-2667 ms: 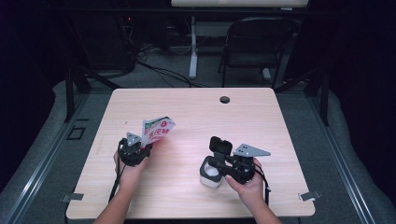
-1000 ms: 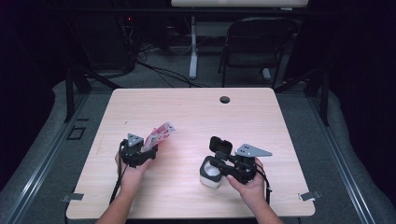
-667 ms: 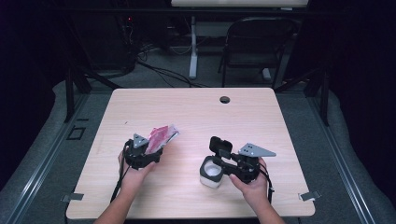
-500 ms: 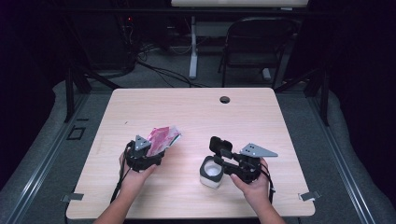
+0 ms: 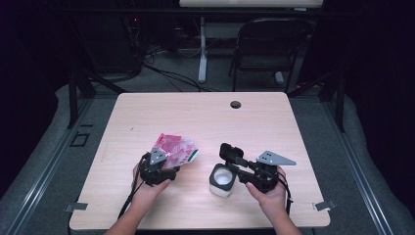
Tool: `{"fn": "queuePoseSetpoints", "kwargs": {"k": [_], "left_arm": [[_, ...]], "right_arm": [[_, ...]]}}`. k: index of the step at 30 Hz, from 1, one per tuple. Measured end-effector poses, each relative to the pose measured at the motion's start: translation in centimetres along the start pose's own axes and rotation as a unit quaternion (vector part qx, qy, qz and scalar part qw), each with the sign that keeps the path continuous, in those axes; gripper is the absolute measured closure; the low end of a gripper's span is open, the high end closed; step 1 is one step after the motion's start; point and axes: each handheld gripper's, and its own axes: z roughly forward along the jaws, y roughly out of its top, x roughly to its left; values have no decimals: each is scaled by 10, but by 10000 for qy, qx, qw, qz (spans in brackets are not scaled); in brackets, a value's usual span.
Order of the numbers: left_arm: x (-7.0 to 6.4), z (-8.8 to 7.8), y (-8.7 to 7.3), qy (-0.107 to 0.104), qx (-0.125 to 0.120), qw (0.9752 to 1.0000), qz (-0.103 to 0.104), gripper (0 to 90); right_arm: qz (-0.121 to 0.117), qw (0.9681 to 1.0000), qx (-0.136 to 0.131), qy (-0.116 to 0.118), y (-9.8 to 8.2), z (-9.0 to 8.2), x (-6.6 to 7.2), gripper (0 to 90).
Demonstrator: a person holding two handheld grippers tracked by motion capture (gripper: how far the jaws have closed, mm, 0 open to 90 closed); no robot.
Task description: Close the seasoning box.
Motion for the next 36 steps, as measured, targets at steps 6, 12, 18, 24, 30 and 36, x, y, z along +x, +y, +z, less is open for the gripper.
{"fn": "queuePoseSetpoints", "kwargs": {"k": [6,12,18,24,30,36], "left_arm": [[-6,4,-1,-125,31,9999,48,379],[-16,8,0,-252,72,9994,205,379],[-18,4,0,-370,-20,9992,137,379],[-21,-4,0,-351,-106,9992,152,379],[-29,-6,-4,-438,-50,9988,198,379],[-33,-9,-8,-442,-48,9988,209,379]], "right_arm": [[-14,10000,-17,-2,1,-2,-1,600],[-88,9999,39,-49,5,-10,-3,692],[-38,9991,-47,-418,11,-21,-11,710],[125,9982,-187,-549,13,-20,-25,589],[85,9993,32,-356,11,2,-27,594],[-143,9994,216,-249,14,13,-25,724]]}}
